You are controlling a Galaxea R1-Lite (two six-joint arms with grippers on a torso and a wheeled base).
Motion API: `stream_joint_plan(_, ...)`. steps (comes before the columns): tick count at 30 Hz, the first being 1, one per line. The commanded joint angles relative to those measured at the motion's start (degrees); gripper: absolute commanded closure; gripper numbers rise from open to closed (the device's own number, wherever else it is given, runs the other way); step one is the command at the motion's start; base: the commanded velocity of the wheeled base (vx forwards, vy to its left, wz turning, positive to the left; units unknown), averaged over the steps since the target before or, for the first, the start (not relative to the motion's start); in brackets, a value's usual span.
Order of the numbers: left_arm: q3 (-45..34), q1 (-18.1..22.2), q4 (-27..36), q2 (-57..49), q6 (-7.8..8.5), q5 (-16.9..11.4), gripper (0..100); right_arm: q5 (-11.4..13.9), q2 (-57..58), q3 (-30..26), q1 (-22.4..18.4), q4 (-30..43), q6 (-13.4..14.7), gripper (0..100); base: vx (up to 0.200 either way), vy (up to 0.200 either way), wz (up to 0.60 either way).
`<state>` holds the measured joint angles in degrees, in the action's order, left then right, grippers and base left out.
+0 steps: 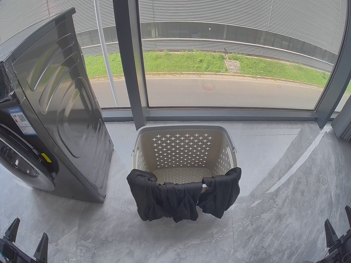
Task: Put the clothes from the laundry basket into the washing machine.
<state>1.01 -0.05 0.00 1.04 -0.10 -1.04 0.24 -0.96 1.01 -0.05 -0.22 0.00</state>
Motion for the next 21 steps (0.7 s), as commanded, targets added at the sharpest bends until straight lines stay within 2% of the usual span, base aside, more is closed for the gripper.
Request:
stream_joint_plan(1, -1.01, -0.04, 0.00, -1.04, -0.08, -0.02, 0, 0.02, 0.52, -1.01, -0.04, -0.04, 0.00, 0, 0.000, 0.000, 0.00)
stream_joint_plan(2, -1.01, -0.04, 0.00, -1.04, -0.08, -0.02, 0, 0.02, 0.52, -1.01, -0.04, -0.04, 0.00, 0, 0.000, 0.000, 0.00)
stream_joint_plan(21, -1.01, -0.04, 0.00, -1.04, -0.34, -0.02, 0, 0.11, 0.52, -1.01, -0.04, -0.04, -0.09, 0, 0.000, 0.200, 0.00)
